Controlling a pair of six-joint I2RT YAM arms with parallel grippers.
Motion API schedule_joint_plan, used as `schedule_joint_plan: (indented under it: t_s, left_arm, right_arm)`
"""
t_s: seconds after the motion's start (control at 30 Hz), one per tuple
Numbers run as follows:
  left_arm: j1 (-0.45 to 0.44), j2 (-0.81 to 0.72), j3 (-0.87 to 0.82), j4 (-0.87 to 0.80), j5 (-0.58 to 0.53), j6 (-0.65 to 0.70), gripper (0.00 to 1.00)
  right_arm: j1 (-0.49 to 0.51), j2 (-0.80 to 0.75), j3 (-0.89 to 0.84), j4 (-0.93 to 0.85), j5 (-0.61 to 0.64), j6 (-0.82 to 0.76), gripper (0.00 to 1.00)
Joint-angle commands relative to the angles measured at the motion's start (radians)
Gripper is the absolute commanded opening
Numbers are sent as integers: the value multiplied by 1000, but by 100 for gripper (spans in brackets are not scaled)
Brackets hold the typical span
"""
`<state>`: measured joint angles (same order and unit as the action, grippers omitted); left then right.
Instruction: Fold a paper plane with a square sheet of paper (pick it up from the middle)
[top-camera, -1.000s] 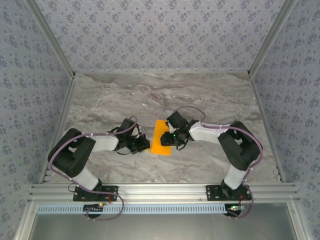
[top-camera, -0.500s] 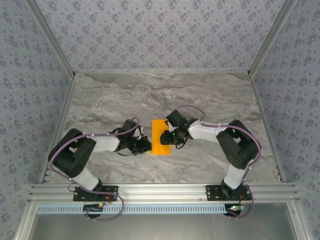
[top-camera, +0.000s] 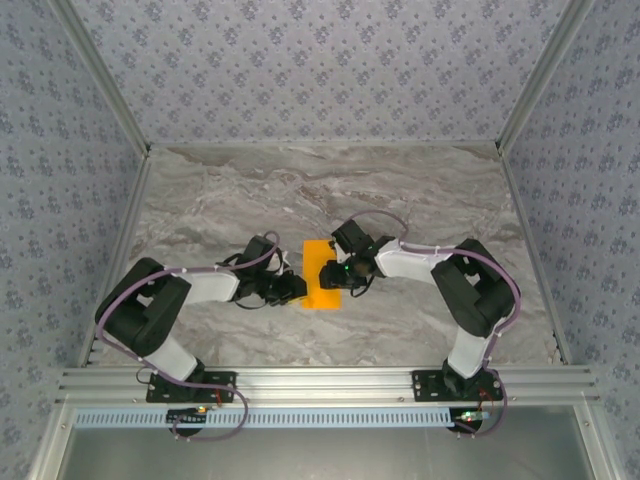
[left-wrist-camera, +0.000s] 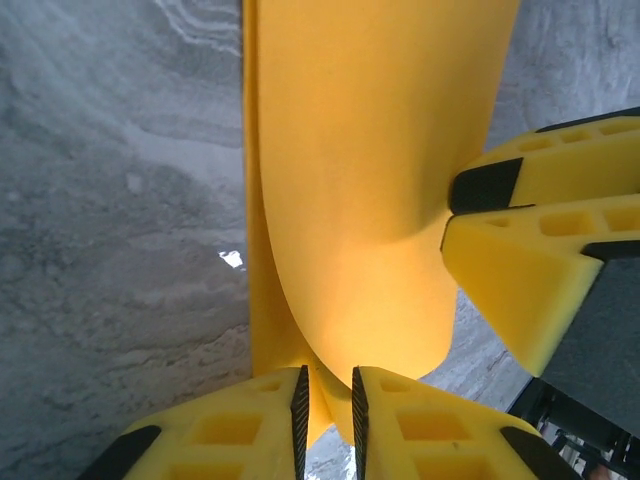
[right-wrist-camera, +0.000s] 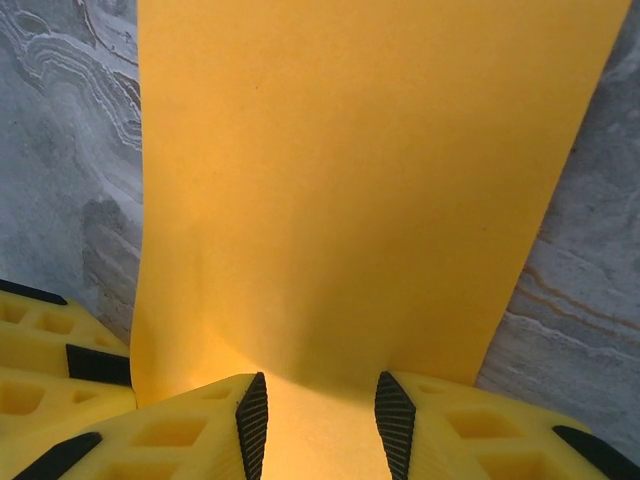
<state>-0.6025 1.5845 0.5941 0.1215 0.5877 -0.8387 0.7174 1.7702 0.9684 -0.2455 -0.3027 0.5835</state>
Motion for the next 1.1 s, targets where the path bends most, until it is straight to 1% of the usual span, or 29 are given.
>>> schedule_joint_plan:
  t_s: [0.0, 0.43, 0.63, 0.77, 0.8, 0.93, 1.07]
  left_arm:
    - [-6, -38, 12, 46, 18, 6, 23]
    - [-6, -29, -12, 112, 26, -14, 28]
    - [-8, -6, -24, 191, 41, -54, 29]
    - [-7, 10, -20, 213, 41, -68, 29]
    - [-7, 15, -19, 212, 40, -69, 29]
    - [-7, 29, -17, 220, 36, -74, 28]
    - [-8, 37, -14, 221, 30, -79, 28]
  right_arm:
    - [3, 67, -17, -42, 13, 0, 41]
    - [4, 72, -19, -31, 9, 8, 41]
    - [-9, 55, -43, 27, -51, 31, 41]
    - [-29, 12, -64, 72, -83, 38, 40]
    - [-35, -5, -70, 81, -89, 67, 40]
    - [-63, -75, -101, 118, -102, 96, 40]
    - [-85, -141, -160, 166, -120, 114, 41]
